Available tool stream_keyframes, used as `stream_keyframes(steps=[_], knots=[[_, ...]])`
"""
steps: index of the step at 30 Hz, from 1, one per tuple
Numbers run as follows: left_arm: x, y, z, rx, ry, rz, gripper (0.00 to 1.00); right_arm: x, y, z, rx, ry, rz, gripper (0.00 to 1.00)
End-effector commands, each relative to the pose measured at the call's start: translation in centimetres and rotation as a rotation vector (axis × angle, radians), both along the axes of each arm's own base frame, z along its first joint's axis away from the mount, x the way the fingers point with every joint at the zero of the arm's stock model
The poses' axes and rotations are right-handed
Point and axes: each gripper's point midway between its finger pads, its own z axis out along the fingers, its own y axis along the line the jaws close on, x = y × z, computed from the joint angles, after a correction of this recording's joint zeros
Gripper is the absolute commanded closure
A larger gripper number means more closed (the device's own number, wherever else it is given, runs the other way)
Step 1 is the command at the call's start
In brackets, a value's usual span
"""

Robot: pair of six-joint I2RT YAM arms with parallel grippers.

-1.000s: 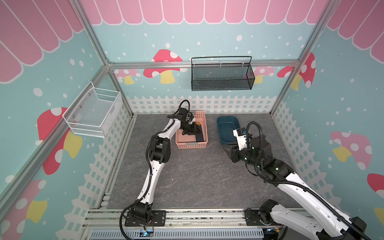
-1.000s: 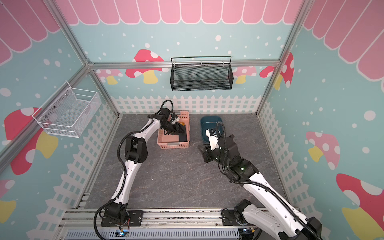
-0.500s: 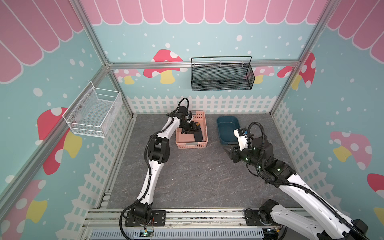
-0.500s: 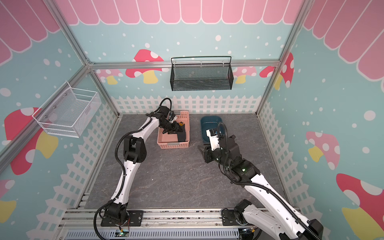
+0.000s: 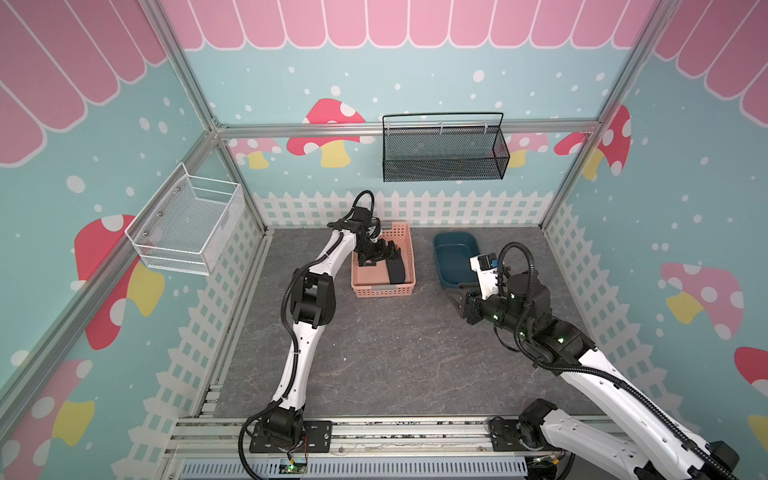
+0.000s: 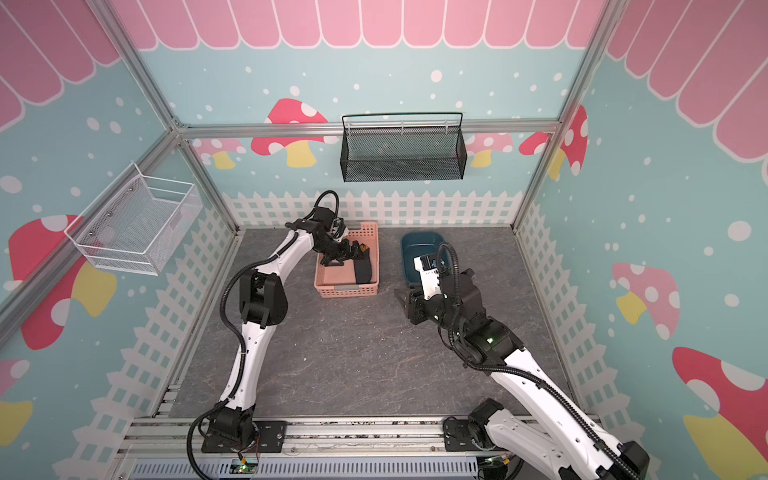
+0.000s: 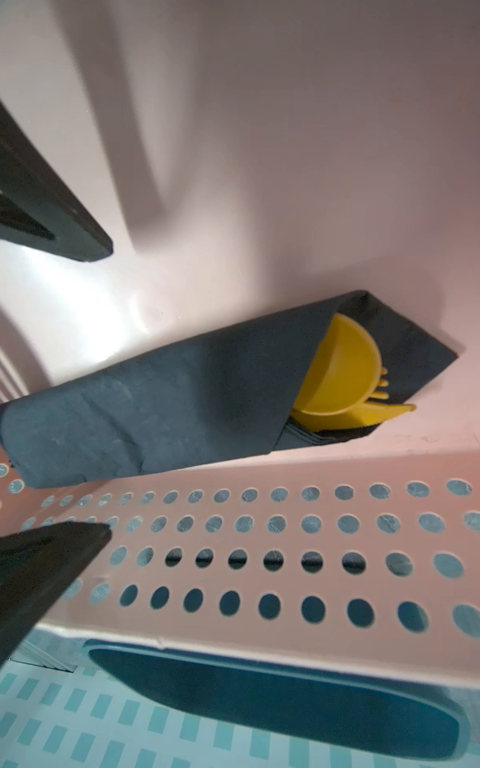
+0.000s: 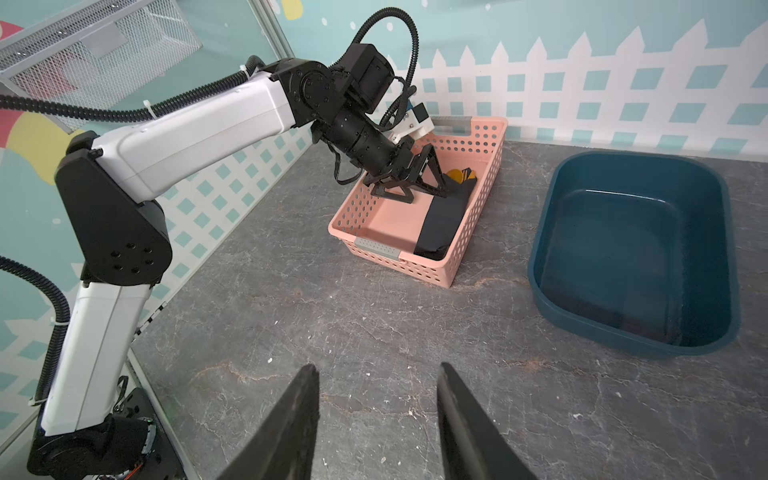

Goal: Place the utensils on the paper napkin and roll it up

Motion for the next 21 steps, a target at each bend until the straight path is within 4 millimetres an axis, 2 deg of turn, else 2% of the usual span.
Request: stream_keyframes(steps=[1, 4, 8, 10, 13, 18, 21], knots=[[-0.2, 1.2, 3.3, 0.035, -0.05, 0.02, 0.0, -0.1, -0.6, 1.8, 0.0, -0.046, -0.012, 0.51], [-0.4, 1.6, 4.7, 0.047, -0.071, 0.029, 0.0, 0.0, -1.0, 1.8, -0.01, -0.048, -0.029, 0.47], [-0.8, 2.0, 6.7, 0.053, -0.11, 0.042, 0.0, 0.5, -1.6, 1.6, -0.033, -0.035, -0.074, 0.35], [-1.1, 2.5, 7.8, 0.063, -0.133, 0.055, 0.0, 1.0, -2.1, 1.2, -0.055, -0.021, -0.111, 0.24], [-1.6, 3.0, 9.5, 0.069, -0.177, 0.068, 0.0, 1.9, -2.9, 0.5, -0.084, 0.004, -0.16, 0.04], [-2.9, 4.4, 11.8, 0.096, -0.268, 0.1, 0.0, 3.5, -4.6, -0.8, -0.123, 0.025, -0.219, 0.01], [-3.7, 6.3, 12.6, 0.131, -0.332, 0.149, 0.0, 4.5, -5.8, -2.1, -0.169, 0.024, -0.256, 0.02]])
